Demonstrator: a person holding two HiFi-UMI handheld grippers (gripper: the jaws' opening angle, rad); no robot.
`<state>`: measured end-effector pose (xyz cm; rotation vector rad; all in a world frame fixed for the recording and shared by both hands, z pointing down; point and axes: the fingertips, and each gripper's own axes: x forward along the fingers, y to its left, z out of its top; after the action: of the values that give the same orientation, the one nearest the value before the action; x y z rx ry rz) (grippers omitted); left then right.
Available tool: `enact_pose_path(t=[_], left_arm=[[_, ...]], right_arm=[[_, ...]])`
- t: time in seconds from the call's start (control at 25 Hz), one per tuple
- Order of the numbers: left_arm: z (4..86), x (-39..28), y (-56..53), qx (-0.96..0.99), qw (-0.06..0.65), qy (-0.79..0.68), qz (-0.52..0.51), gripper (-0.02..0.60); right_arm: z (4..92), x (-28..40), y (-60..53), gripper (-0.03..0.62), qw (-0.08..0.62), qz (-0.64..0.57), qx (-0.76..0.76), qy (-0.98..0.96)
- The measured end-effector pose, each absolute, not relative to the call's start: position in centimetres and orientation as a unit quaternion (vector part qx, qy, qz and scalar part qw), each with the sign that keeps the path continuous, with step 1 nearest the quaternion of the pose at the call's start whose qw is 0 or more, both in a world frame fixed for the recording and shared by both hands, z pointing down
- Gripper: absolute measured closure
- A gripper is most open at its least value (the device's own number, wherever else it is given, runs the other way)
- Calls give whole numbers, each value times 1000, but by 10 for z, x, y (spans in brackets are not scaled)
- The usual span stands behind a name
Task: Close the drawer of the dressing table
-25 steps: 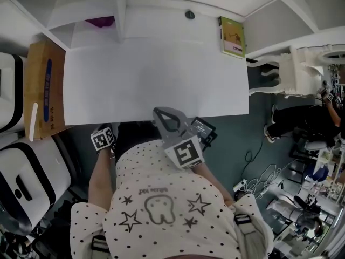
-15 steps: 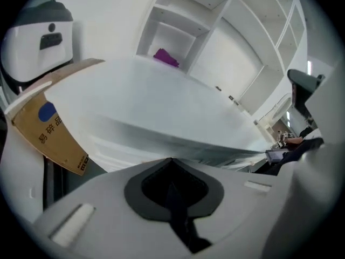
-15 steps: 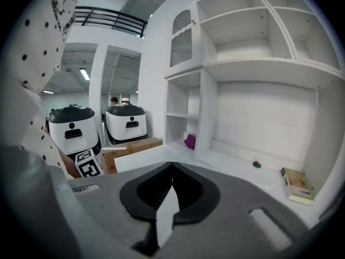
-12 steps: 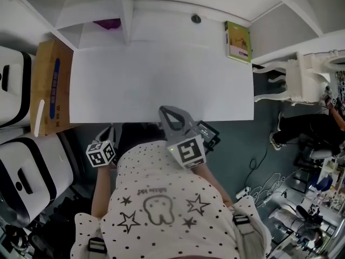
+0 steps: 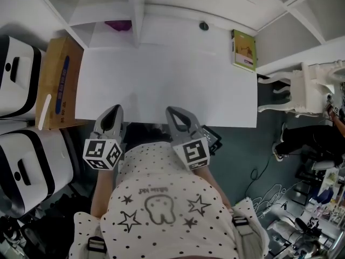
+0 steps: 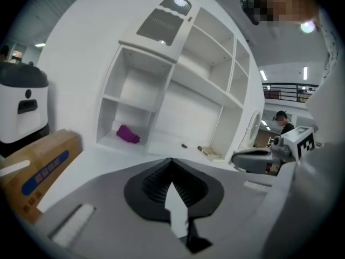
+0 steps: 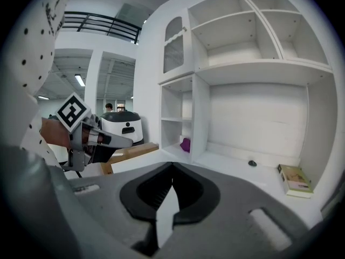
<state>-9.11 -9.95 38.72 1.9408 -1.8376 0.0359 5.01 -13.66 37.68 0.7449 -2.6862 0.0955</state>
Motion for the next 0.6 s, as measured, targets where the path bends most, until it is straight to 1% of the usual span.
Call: enact_pose_path(t=[0.2,0.4,0.6], left_arm=[[341,-60,-99,723,180,-667,-18,588],[325,-41,-86,743,104,-661,1,588],[333,-36,-85,750,100,-654,6,584]], right_arm=[[366,61,-132,592,157,25,273,-949],[355,63,-128,594,136,19,271,-953],[349,62,-125,592,118,16,261,-958]])
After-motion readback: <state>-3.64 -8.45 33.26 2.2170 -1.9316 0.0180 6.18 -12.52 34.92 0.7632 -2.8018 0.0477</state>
